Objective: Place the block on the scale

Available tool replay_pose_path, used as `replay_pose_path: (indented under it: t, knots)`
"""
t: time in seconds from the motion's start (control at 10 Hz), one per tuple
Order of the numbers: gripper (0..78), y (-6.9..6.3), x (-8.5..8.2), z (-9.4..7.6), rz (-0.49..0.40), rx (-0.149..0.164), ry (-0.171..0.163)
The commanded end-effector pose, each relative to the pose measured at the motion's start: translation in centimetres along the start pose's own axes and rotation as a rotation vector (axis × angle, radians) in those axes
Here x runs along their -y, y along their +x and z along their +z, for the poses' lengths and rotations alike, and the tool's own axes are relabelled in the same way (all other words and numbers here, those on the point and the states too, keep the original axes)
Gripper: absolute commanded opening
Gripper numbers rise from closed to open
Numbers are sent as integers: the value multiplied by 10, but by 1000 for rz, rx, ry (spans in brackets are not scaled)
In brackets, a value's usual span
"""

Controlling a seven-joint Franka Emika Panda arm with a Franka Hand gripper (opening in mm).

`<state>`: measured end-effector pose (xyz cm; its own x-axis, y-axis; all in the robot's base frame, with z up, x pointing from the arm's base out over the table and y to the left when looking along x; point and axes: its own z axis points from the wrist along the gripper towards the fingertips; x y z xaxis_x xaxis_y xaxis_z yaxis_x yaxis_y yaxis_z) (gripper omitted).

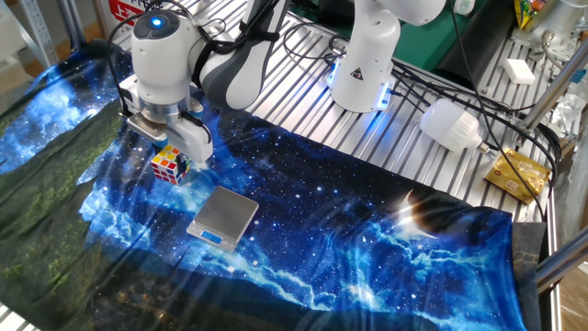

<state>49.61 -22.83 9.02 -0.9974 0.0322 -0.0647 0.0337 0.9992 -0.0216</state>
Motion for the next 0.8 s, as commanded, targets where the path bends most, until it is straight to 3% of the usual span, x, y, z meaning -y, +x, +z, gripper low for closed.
replay_pose_path:
  t: [0.1, 0.8]
  knots:
    - [14, 1, -10, -32, 53, -16, 4]
    - [14, -8, -18, -55, 125, -19, 4]
